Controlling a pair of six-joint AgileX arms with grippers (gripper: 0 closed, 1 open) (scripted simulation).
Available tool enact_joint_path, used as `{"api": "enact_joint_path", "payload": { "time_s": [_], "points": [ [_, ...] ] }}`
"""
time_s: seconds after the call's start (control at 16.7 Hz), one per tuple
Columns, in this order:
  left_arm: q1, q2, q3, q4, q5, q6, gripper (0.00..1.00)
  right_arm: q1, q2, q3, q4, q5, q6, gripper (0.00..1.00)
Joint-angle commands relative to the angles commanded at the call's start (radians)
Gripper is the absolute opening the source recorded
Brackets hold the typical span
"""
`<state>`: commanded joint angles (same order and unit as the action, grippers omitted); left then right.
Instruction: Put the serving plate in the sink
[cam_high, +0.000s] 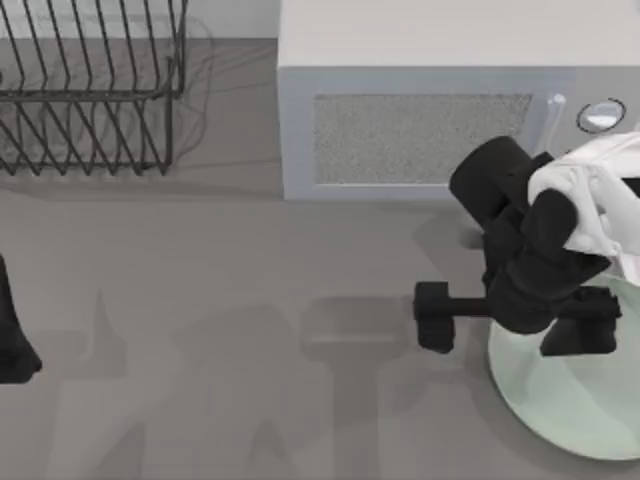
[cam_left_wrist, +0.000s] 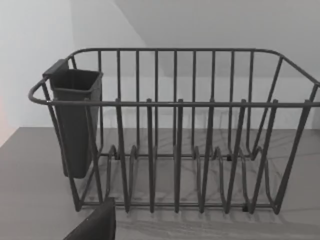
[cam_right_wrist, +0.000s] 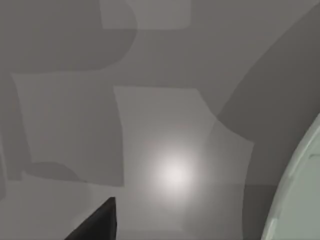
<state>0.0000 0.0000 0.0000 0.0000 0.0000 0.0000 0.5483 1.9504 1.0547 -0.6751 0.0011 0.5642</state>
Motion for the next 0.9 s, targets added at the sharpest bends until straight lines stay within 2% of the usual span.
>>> {"api": "enact_joint_path", "payload": {
  "time_s": [0.72, 0.9],
  "points": [
    [0.0, 0.0, 0.0, 0.0, 0.0, 0.0, 1.0, 0.0, 0.0, 0.0, 0.0, 0.0, 0.0, 0.02],
    [0.0, 0.0, 0.0, 0.0, 0.0, 0.0, 1.0, 0.0, 0.0, 0.0, 0.0, 0.0, 0.0, 0.0]
  ]
}}
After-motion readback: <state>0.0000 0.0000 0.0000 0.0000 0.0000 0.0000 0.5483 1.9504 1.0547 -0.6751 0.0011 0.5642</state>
